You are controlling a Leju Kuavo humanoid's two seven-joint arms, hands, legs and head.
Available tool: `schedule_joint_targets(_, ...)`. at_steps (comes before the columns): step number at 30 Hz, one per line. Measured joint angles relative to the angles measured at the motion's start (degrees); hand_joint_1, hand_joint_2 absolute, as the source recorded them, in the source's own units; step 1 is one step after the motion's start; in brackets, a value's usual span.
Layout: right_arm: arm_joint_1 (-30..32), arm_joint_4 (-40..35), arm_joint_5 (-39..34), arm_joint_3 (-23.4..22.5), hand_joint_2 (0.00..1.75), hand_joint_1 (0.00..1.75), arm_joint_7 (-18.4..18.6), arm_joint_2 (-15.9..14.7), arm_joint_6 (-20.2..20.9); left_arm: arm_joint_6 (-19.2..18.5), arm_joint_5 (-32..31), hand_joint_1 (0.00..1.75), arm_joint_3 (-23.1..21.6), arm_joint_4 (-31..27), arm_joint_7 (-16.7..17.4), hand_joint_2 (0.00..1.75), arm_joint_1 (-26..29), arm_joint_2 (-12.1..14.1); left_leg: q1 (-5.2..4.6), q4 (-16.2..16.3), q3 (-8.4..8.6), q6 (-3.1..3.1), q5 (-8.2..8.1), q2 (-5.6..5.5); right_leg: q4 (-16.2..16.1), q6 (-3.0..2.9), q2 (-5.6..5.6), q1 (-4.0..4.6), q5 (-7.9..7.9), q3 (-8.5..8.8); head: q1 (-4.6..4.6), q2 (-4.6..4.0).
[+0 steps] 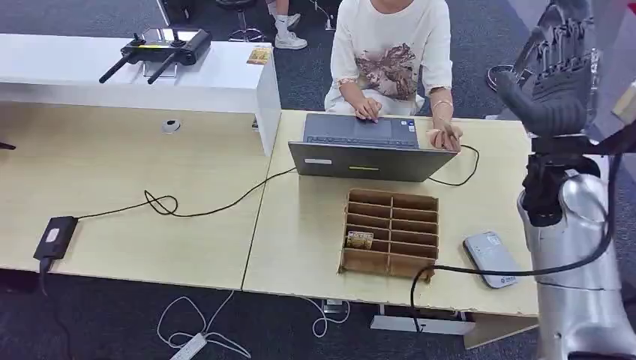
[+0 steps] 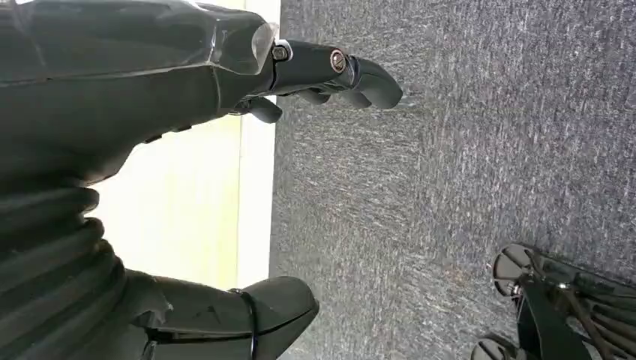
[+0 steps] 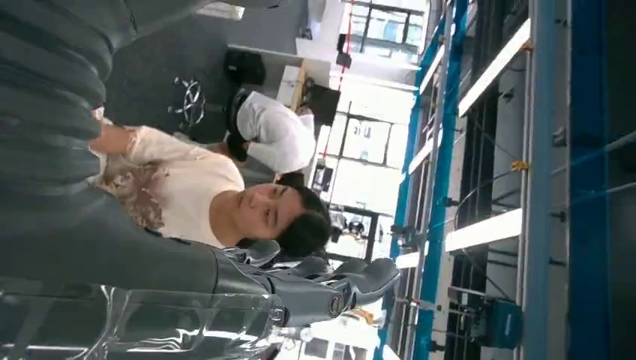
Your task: Pass the card to the sensor for recognition and then transmit it.
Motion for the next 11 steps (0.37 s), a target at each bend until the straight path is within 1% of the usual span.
schedule_joint_targets(3,1.2,-2.3,-2.8,0.0,1.75,0.00,-0.1,-1.5,1.0,0.0,-0.3,0.00,0.0,0.0,1.3,1.75,0.0,0.0,0.01,0.0,0.01,0.00,0.00,0.00,0.0,0.00,0.00,0.01,0.00,0.01,-0.02,0.00)
schedule_joint_targets(5,2.8,-3.6,-3.7,0.0,1.75,0.00,-1.0,-2.0,1.3,0.2,0.1,0.00,0.2,0.0,2.0,1.75,-0.1,-0.1,0.03,0.0,0.00,0.00,0.00,0.00,0.0,0.00,0.00,0.04,0.00,0.02,0.00,0.00)
schedule_joint_targets(7,5.0,-4.6,-4.2,0.0,1.75,0.00,-2.2,-2.0,1.6,0.6,0.7,0.00,1.1,0.0,3.2,1.75,-0.2,-0.2,0.04,0.0,0.00,0.00,0.00,0.01,0.0,-0.01,0.01,0.05,-0.01,0.02,-0.02,0.00)
schedule_joint_targets(11,9.3,-6.0,-4.2,0.8,1.75,0.00,-5.2,-1.4,1.5,1.4,-1.7,0.00,1.0,0.0,5.8,1.75,-0.2,-0.5,0.09,0.0,-0.02,-0.01,0.00,0.00,0.0,-0.05,-0.01,0.10,-0.03,0.04,-0.02,0.00)
